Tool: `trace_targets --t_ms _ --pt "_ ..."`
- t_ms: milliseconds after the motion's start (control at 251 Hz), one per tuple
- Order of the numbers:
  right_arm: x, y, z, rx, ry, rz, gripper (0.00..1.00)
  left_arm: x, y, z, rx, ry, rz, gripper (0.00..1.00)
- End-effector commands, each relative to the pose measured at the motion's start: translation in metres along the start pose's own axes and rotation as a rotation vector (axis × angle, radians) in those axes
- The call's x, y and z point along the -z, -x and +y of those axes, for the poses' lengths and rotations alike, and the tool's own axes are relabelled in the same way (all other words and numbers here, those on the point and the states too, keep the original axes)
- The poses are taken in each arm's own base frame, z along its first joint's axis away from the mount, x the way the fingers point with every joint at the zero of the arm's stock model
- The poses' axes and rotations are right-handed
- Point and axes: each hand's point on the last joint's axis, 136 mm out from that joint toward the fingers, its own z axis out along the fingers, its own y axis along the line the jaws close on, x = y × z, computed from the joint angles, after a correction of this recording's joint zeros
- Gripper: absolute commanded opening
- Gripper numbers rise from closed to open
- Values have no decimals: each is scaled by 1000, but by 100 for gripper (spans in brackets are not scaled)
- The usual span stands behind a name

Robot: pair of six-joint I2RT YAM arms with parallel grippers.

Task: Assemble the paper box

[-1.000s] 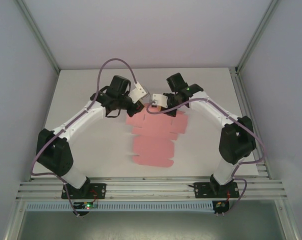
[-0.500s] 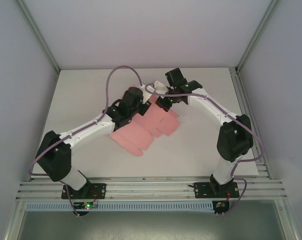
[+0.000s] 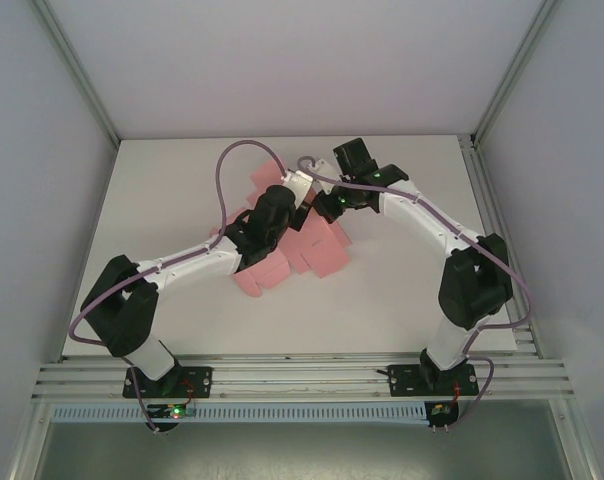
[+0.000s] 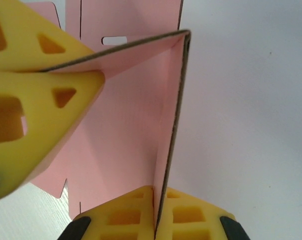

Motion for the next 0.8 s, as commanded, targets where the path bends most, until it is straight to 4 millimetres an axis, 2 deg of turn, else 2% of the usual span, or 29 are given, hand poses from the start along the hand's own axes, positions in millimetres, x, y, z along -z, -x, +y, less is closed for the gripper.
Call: trace_targets --t_ms 0,76,124,172,208,291,359,455,583,710,798 --pt "28 44 19 140 51 -190 0 15 10 -28 73 -109 -23 12" --pt "32 31 12 188 45 -155 0 31 1 -11 91 -94 26 39" --pt "35 23 8 213 37 -135 0 45 -5 1 99 -84 48 65" --pt "36 14 7 258 42 -114 0 60 -12 12 108 -81 67 70" --pt "36 8 5 283 34 -99 0 71 -16 21 130 -82 77 80" --pt "37 -1 0 325 16 -76 0 96 -28 44 203 -81 101 94" --pt "40 -4 3 342 48 -76 0 115 -37 62 264 -74 106 100" --pt "46 -5 10 366 116 -91 0 132 -53 87 338 -58 113 100" --pt "52 0 16 410 157 -108 0 140 -70 87 373 -162 130 100" --pt "58 7 21 421 191 -136 0 131 -85 81 390 -217 157 100" --pt "60 6 26 444 217 -135 0 125 -84 79 398 -243 158 98"
